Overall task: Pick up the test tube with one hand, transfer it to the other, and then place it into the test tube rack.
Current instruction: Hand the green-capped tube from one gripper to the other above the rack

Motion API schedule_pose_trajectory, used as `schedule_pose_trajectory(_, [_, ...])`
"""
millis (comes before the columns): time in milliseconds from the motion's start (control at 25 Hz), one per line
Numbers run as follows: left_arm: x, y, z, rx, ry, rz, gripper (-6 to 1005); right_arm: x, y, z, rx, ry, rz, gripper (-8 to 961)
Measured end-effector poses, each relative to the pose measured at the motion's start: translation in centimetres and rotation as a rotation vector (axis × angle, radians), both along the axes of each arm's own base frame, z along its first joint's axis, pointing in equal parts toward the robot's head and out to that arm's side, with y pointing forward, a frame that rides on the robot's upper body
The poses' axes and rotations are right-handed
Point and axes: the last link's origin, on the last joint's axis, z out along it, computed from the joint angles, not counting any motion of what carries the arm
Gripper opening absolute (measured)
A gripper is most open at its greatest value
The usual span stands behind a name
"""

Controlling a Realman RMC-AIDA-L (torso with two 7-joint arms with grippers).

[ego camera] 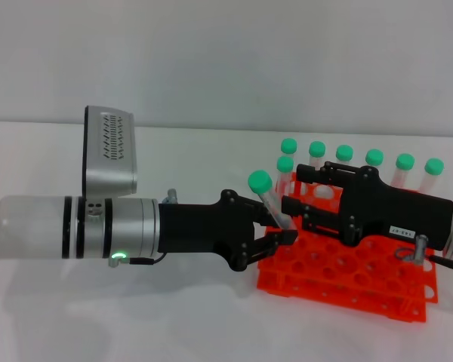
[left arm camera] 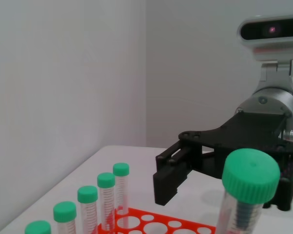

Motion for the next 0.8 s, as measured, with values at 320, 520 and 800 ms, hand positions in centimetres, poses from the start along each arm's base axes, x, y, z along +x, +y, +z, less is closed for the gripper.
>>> schedule_pose_trajectory(320, [0.4, 0.5, 0.2, -0.001, 0.008, 0.005, 225, -0.4, -0.3, -0.4, -0.021, -0.007, 0.024, 632])
schedule_pose_trajectory(520, [0.4, 1.3, 0.4, 0.008, 0.032, 0.040, 228, -0.4, -0.5, 0.0, -0.020, 0.004, 0.033, 833])
schedule_pose_trajectory(800, [1.1, 1.6, -0.3, -0.025, 0.084, 0.025, 233, -0.6, -0.5, -0.3, -0.025, 0.004, 0.032, 881])
